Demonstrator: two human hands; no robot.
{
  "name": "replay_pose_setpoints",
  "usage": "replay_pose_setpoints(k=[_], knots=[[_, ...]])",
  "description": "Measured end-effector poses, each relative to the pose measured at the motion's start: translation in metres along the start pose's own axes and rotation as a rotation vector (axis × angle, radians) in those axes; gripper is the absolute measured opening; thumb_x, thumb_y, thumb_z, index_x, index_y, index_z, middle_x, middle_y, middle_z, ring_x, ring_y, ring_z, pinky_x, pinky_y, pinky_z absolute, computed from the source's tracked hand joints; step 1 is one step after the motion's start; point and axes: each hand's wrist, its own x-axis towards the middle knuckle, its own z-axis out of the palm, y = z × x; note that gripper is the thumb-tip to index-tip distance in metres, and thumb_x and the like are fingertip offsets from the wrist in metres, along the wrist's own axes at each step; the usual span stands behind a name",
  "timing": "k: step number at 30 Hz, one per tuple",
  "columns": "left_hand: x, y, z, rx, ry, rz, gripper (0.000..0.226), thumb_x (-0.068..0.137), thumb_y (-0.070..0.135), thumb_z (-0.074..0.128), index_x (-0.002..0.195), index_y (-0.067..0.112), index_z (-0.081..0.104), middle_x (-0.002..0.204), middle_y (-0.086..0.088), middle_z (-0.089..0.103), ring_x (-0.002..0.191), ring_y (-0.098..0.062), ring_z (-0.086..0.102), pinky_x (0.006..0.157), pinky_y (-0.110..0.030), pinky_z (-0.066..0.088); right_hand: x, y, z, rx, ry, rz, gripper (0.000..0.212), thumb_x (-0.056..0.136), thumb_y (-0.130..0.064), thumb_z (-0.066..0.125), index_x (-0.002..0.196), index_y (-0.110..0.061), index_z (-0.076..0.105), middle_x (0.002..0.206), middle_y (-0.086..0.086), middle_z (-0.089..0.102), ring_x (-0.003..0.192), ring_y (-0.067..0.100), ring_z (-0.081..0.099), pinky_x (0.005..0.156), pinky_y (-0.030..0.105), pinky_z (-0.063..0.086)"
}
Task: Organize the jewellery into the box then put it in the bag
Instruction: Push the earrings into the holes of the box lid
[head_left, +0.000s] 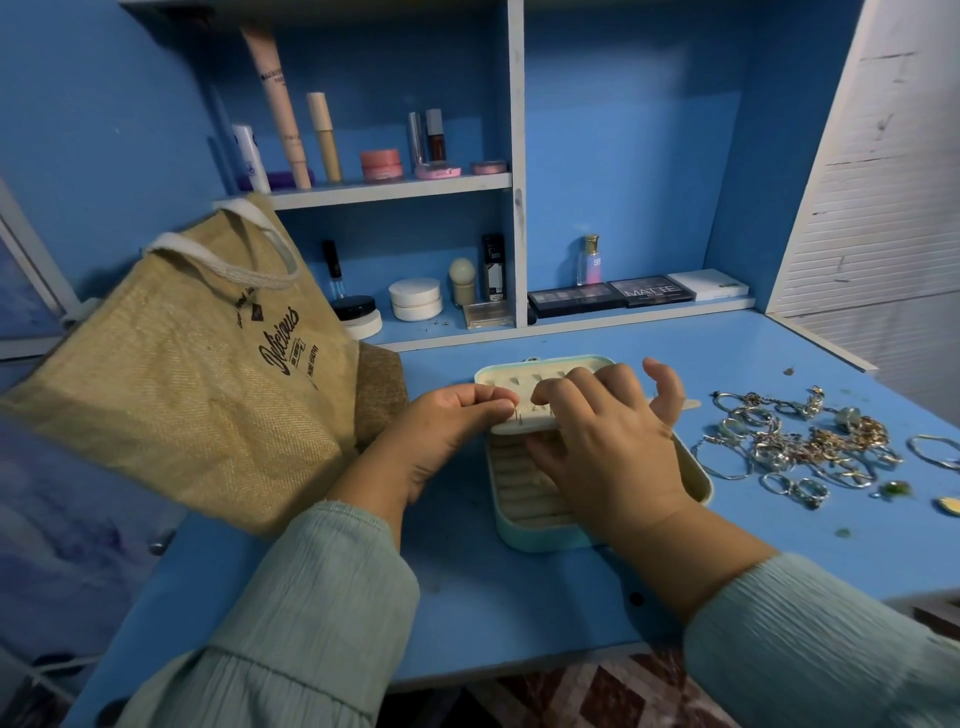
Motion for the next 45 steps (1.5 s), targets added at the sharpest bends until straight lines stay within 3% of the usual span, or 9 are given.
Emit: replay_pose_setpoints(k=[2, 6, 16, 21, 25, 29, 34, 39, 45], knots=[[0.001, 0.001, -0.001, -0.003, -0.014, -0.02, 0.02, 0.064, 0.042, 0.074, 0.08, 0.03, 0.074, 0.098, 0.008, 0.07, 0.11, -0.014, 0.054, 0.106, -0.037, 0.034, 0.0, 0.0, 0.0, 0.003, 0.0, 0.0, 0.03, 0.08, -0.042, 0.043, 0.082, -0.021, 0.064, 0.078, -0.002, 0.064, 0.078, 0.027, 0.061, 0.095, 0.044, 0.023], [0.003, 0.005, 0.0, -0.02, -0.008, -0.049, 0.004, 0.082, 0.02, 0.067, 0.083, 0.023, 0.069, 0.088, 0.012, 0.068, 0.095, -0.003, 0.054, 0.085, -0.019, 0.037, 0.0, 0.0, -0.001, -0.004, 0.009, -0.002, 0.028, 0.079, -0.042, 0.043, 0.082, -0.022, 0.063, 0.077, -0.004, 0.063, 0.078, 0.026, 0.06, 0.094, 0.044, 0.023], [0.002, 0.005, 0.0, 0.035, 0.014, -0.074, 0.005, 0.083, 0.026, 0.065, 0.081, 0.027, 0.07, 0.098, 0.011, 0.066, 0.107, -0.01, 0.05, 0.091, -0.03, 0.031, 0.0, 0.0, 0.0, 0.023, -0.022, 0.011, 0.029, 0.081, -0.042, 0.043, 0.084, -0.022, 0.063, 0.081, -0.003, 0.065, 0.08, 0.026, 0.061, 0.095, 0.045, 0.023], [0.002, 0.004, 0.0, 0.042, 0.022, -0.082, 0.005, 0.083, 0.027, 0.065, 0.083, 0.027, 0.07, 0.105, 0.008, 0.065, 0.112, -0.013, 0.049, 0.095, -0.032, 0.03, -0.001, 0.0, 0.001, 0.046, 0.003, 0.009, 0.018, 0.075, -0.036, 0.064, 0.084, -0.02, 0.064, 0.082, 0.0, 0.066, 0.08, 0.029, 0.062, 0.094, 0.046, 0.021], [0.003, 0.002, 0.001, 0.035, 0.019, -0.085, 0.007, 0.081, 0.032, 0.066, 0.083, 0.028, 0.071, 0.106, 0.007, 0.066, 0.114, -0.015, 0.05, 0.096, -0.034, 0.031, 0.0, -0.001, 0.001, 0.059, -0.002, 0.017, 0.025, 0.068, -0.032, 0.079, 0.084, -0.018, 0.065, 0.082, 0.002, 0.067, 0.08, 0.031, 0.062, 0.094, 0.047, 0.022], [0.002, 0.003, 0.001, 0.042, 0.01, -0.092, 0.015, 0.073, 0.04, 0.069, 0.083, 0.029, 0.071, 0.108, 0.005, 0.066, 0.115, -0.016, 0.049, 0.096, -0.035, 0.031, 0.0, -0.001, 0.001, 0.058, 0.003, 0.021, 0.023, 0.071, -0.033, 0.077, 0.084, -0.018, 0.065, 0.081, 0.002, 0.066, 0.08, 0.03, 0.062, 0.094, 0.047, 0.021], [0.003, 0.004, 0.001, 0.058, 0.006, -0.103, 0.007, 0.083, 0.029, 0.064, 0.085, 0.026, 0.069, 0.109, 0.003, 0.064, 0.114, -0.015, 0.048, 0.092, -0.032, 0.031, 0.0, -0.001, 0.001, 0.069, 0.004, 0.016, 0.022, 0.071, -0.032, 0.077, 0.084, -0.018, 0.065, 0.082, 0.002, 0.066, 0.081, 0.03, 0.062, 0.094, 0.047, 0.021], [0.0, 0.01, -0.001, 0.137, -0.013, -0.103, 0.009, 0.085, 0.032, 0.062, 0.088, 0.026, 0.068, 0.113, 0.002, 0.064, 0.112, -0.015, 0.049, 0.096, -0.033, 0.033, 0.0, -0.001, 0.001, 0.074, -0.01, 0.019, 0.021, 0.073, -0.033, 0.074, 0.085, -0.018, 0.065, 0.083, 0.002, 0.066, 0.082, 0.03, 0.062, 0.094, 0.047, 0.021], [0.0, 0.02, -0.004, 0.27, -0.051, -0.095, 0.013, 0.087, 0.032, 0.06, 0.092, 0.024, 0.069, 0.11, 0.001, 0.065, 0.106, -0.013, 0.052, 0.09, -0.03, 0.037, 0.0, -0.001, 0.001, 0.088, -0.019, 0.004, 0.021, 0.073, -0.032, 0.074, 0.084, -0.017, 0.065, 0.082, 0.003, 0.066, 0.082, 0.031, 0.061, 0.094, 0.049, 0.023]])
